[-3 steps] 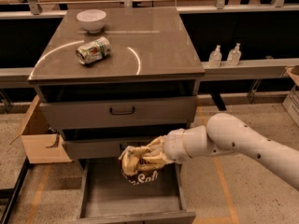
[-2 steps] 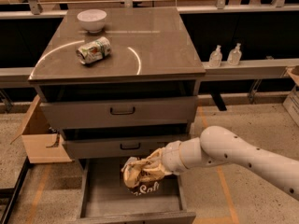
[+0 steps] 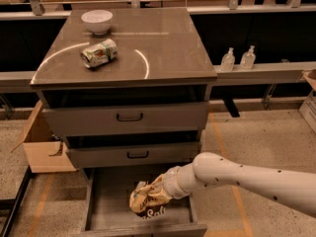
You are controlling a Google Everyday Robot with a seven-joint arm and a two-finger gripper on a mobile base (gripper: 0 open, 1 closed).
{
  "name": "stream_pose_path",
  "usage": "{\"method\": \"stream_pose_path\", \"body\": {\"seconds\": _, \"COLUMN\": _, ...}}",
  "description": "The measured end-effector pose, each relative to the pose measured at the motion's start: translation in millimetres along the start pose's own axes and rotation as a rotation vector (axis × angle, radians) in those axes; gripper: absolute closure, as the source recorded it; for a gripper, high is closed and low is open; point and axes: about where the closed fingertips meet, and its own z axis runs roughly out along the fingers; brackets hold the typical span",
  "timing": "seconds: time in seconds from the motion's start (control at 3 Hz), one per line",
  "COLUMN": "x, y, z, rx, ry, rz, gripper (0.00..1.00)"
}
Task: Place brown chip bag into bottom drawer
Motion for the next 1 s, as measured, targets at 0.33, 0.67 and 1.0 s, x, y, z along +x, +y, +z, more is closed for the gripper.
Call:
{"method": "stream_pose_path", "body": {"seconds": 0.33, "x": 0, "y": -2, "z": 4, "rx": 0.001, "ry": 0.005, "rz": -0.003, "gripper": 1.00}}
{"method": "stream_pose_path", "body": {"seconds": 0.67, "x": 6, "y": -7, "z": 17, "rx": 0.022, "ry": -0.034, "rz": 0.006, "gripper": 1.00}}
{"method": "stream_pose_path", "body": {"seconds": 1.0, "x": 31, "y": -27, "z": 49, "rx": 0.084, "ry": -0.028, "rz": -0.030, "gripper": 1.00}}
